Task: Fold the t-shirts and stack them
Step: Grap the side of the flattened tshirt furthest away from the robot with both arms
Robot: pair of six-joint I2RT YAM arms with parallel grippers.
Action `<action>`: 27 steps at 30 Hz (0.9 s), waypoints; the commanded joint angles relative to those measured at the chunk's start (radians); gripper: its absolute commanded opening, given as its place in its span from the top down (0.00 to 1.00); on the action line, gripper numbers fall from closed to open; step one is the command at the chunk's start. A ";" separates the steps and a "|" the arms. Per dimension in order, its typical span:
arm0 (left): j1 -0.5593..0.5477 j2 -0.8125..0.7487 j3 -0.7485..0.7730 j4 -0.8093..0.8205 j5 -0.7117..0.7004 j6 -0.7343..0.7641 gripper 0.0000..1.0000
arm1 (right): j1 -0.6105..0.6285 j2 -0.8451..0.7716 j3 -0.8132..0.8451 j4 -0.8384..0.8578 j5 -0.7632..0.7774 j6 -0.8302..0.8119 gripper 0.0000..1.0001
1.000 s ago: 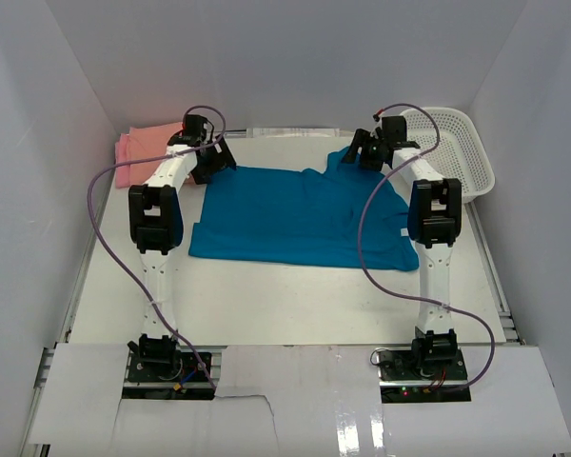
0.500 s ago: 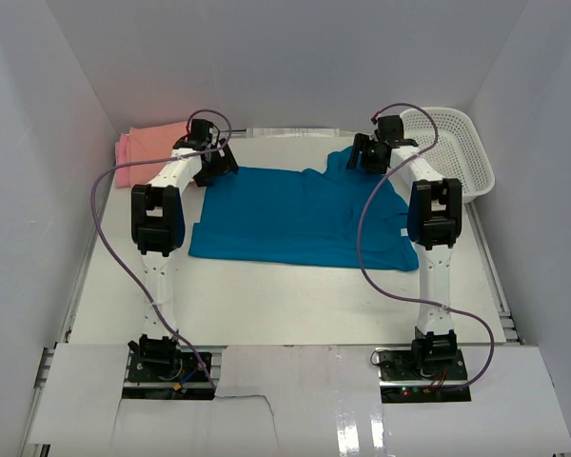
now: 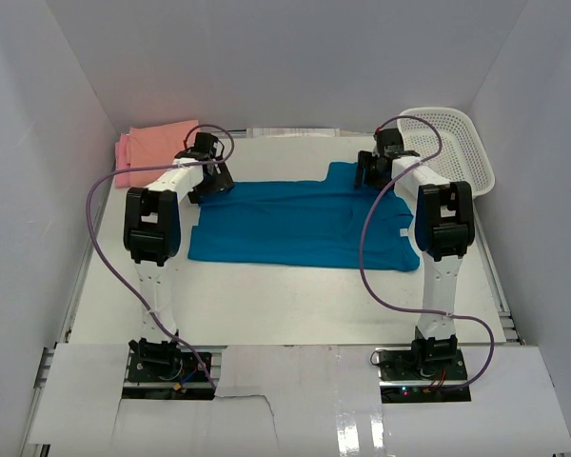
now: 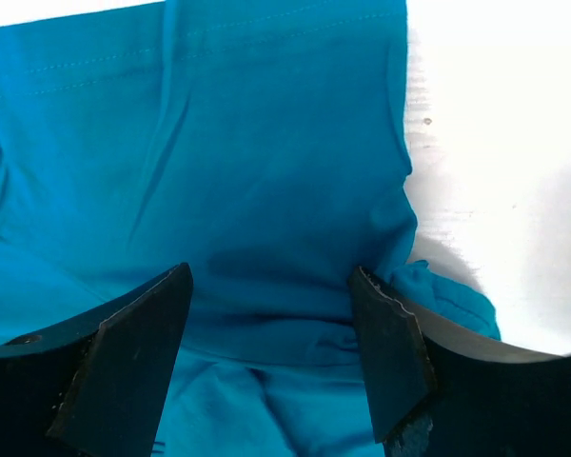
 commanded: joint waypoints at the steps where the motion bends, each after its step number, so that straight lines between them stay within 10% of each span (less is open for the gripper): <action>1: 0.001 -0.019 -0.081 -0.115 -0.032 -0.014 0.02 | 0.001 -0.029 -0.031 -0.063 0.064 -0.024 0.26; 27: -0.019 -0.061 -0.011 -0.138 -0.008 0.012 0.02 | 0.004 0.065 0.287 0.012 0.032 -0.070 0.24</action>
